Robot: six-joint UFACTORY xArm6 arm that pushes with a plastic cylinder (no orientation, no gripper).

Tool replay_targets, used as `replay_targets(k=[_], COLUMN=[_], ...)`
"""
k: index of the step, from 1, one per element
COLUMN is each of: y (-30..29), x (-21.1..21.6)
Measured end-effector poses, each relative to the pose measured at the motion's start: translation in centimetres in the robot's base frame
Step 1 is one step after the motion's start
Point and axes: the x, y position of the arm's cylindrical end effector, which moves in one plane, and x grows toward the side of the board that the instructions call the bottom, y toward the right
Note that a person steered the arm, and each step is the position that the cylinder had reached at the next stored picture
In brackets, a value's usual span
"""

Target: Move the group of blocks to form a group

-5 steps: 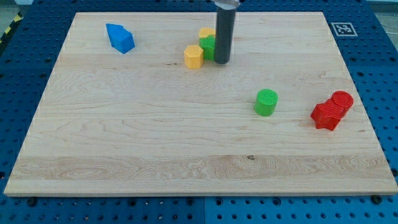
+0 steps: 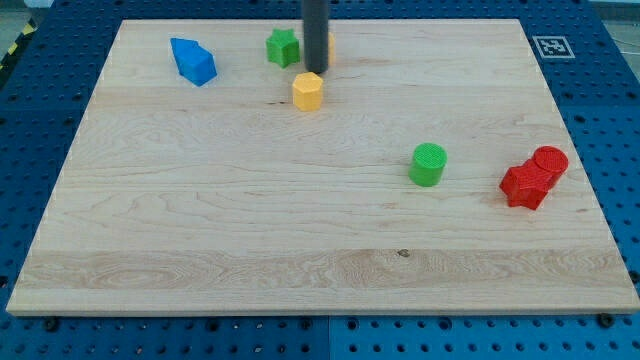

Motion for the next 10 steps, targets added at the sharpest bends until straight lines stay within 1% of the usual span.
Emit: replay_targets(k=[1,2,3,4,5,7,10], y=[4.6,7.7,8.4,6.4,2.8,-3.8,-12.0], x=[0.4,0.4,-0.3,-3.4,-4.5,-4.5,-4.8])
